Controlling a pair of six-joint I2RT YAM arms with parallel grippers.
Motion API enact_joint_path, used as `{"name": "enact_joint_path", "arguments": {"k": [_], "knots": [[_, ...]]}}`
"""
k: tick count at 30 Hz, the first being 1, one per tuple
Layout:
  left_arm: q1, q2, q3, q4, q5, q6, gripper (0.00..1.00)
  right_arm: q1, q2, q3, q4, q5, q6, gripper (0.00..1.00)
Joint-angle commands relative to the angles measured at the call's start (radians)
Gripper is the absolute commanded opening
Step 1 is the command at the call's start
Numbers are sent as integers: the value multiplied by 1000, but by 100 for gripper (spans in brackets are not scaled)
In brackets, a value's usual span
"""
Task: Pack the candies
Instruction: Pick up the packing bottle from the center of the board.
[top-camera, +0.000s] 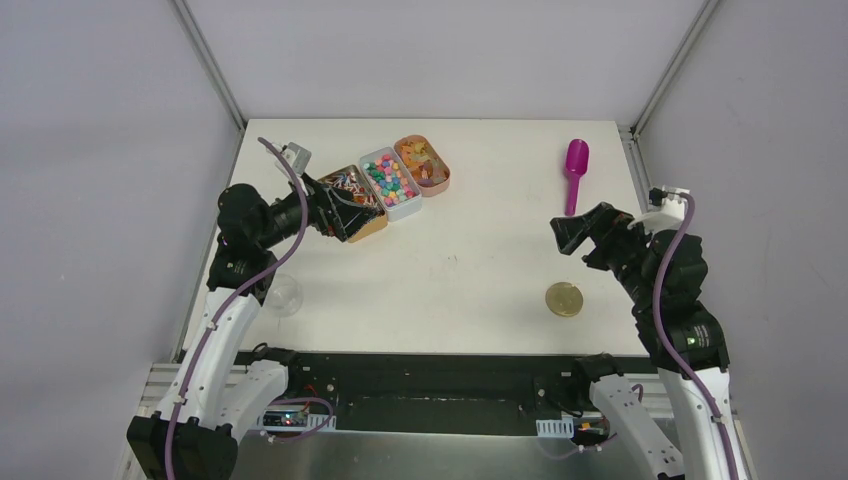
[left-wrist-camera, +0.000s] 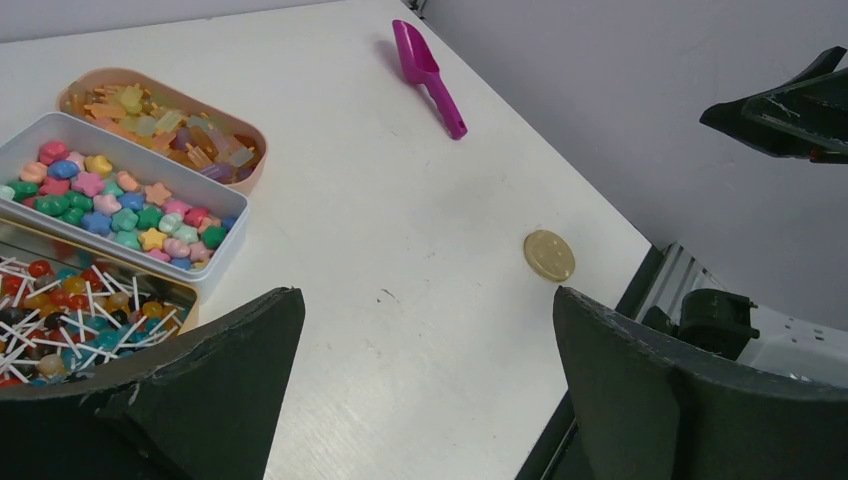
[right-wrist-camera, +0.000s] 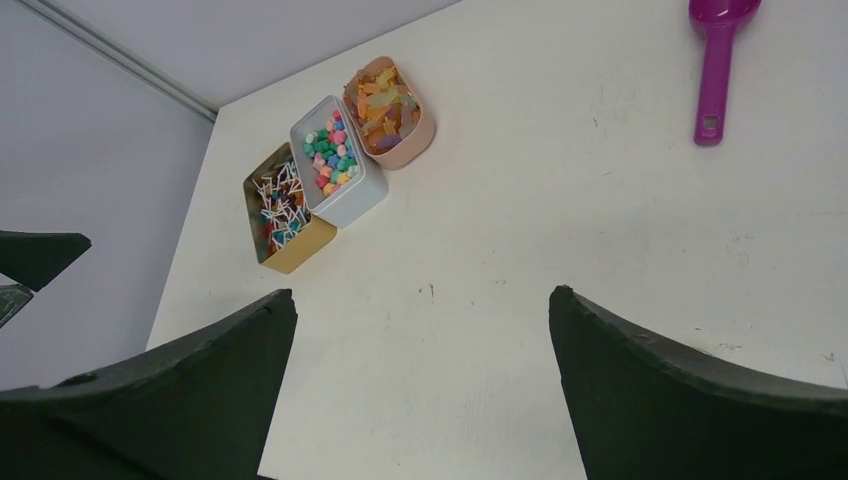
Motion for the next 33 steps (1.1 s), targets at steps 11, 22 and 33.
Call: {"name": "enact_joint_path", "arguments": {"k": [11,22,33], "knots": [[-10,-3,6,14,-74,23,99,-2,27,-40,-20,121,48,99],[-17,7,-12,-63,-206,90,99,-2,207,-75,-219,457,312,94],[-44,12,27,-209,-533,42,99,-1,350,-161,48,199,163,88]]}}
